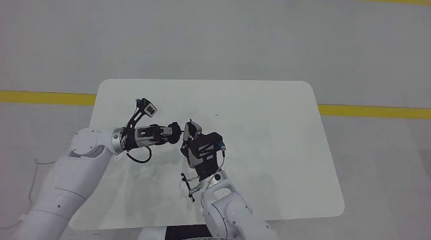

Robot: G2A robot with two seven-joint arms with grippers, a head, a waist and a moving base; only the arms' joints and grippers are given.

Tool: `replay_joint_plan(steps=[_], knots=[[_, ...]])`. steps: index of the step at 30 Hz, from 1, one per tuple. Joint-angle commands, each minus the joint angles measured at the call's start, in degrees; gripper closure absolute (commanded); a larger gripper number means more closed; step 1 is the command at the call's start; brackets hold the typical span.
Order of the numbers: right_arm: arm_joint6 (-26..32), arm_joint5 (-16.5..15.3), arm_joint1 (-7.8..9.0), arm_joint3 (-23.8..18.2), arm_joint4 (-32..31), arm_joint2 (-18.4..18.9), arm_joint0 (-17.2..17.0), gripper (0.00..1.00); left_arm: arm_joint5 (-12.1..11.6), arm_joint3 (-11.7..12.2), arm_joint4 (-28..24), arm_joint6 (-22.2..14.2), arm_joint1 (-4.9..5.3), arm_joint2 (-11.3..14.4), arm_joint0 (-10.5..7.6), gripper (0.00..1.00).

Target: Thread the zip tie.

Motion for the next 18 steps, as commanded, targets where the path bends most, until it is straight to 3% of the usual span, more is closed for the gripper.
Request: replay_joint_plan(steps=[1,18], knots=[[0.0,-0.2,-0.02,0.0,0.0,0.1,-0.1,1.00,0.0,0.0,0.0,0.0,0.00,0.0,0.00,1.00],[1.3,-1.5,-0.34,0.6,0.0,-0.2,0.1,1.00,0.0,0.0,0.0,0.0,0.00,0.0,0.00,1.00]])
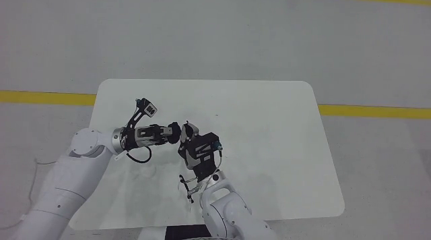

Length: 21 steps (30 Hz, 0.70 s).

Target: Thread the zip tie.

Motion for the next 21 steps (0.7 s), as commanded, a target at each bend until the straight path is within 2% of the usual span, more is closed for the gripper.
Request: replay_joint_plan(steps=[1,2,5,6,11,21], knots=[[0.1,0.0,-0.02,0.0,0.0,0.0,0.0,0.78,0.0,0.0,0.0,0.0,0.00,0.0,0.00,1.00],[0.1,-0.1,-0.03,0.0,0.0,0.1,-0.1,0.64,0.0,0.0,0.0,0.0,0.00,0.0,0.00,1.00],[0.1,0.0,-0.06,-0.2,-0.1,0.2,-0.2,0.47,0.0,0.0,0.0,0.0,0.00,0.0,0.00,1.00],[0.0,0.0,-0.06,-0.3,-0.1,0.2,-0.3,0.45,0.0,0.0,0.0,0.0,0.00,0.0,0.00,1.00],[-0.4,0.0,-0.08,-0.8,-0.2,0.6,-0.5,0.46,0.0,0.0,0.0,0.0,0.00,0.0,0.00,1.00],[-1.2,0.1,-0.16,-1.9,-0.2,1.0,-1.0,0.56,0.0,0.0,0.0,0.0,0.00,0.0,0.00,1.00]])
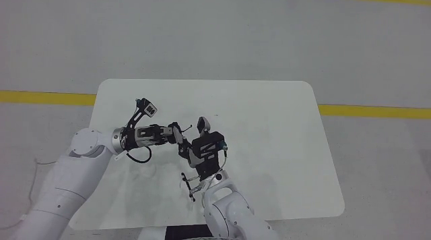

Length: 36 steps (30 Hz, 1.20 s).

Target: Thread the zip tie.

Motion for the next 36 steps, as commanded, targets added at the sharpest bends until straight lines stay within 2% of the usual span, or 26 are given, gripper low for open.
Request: replay_joint_plan(steps=[1,17,24,30,35,36], knots=[[-0.1,-0.1,0.00,-0.2,0.0,0.1,-0.1,0.57,0.0,0.0,0.0,0.0,0.00,0.0,0.00,1.00],[-0.7,-0.3,0.37,-2.1,-0.6,0.7,-1.2,0.62,0.0,0.0,0.0,0.0,0.00,0.0,0.00,1.00],[-0.6,-0.2,0.51,-2.3,-0.7,0.7,-1.2,0.73,0.0,0.0,0.0,0.0,0.00,0.0,0.00,1.00],[-0.5,0.0,0.55,-2.2,-0.8,0.6,-1.1,0.85,0.0,0.0,0.0,0.0,0.00,0.0,0.00,1.00],[-0.6,0.1,0.57,-2.2,-0.9,0.5,-1.0,1.00,0.0,0.0,0.0,0.0,0.00,0.0,0.00,1.00],[-0.7,0.1,0.58,-2.2,-0.9,0.5,-1.0,1.00,0.0,0.0,0.0,0.0,0.00,0.0,0.00,1.00]])
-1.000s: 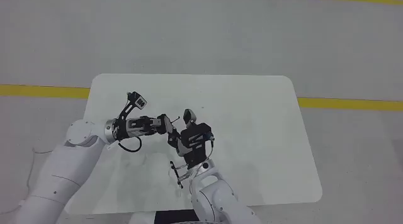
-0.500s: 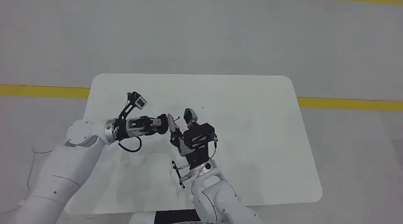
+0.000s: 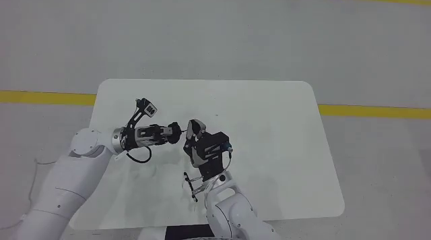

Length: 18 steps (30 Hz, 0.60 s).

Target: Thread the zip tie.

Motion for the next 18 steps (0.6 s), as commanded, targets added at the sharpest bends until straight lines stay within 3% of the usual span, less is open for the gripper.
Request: replay_joint_plan(steps=[1,18], knots=[[-0.1,0.0,0.02,0.0,0.0,0.0,0.0,1.00,0.0,0.0,0.0,0.0,0.00,0.0,0.00,1.00],[0.1,-0.4,0.16,0.3,0.4,-0.5,0.5,1.00,0.0,0.0,0.0,0.0,0.00,0.0,0.00,1.00]])
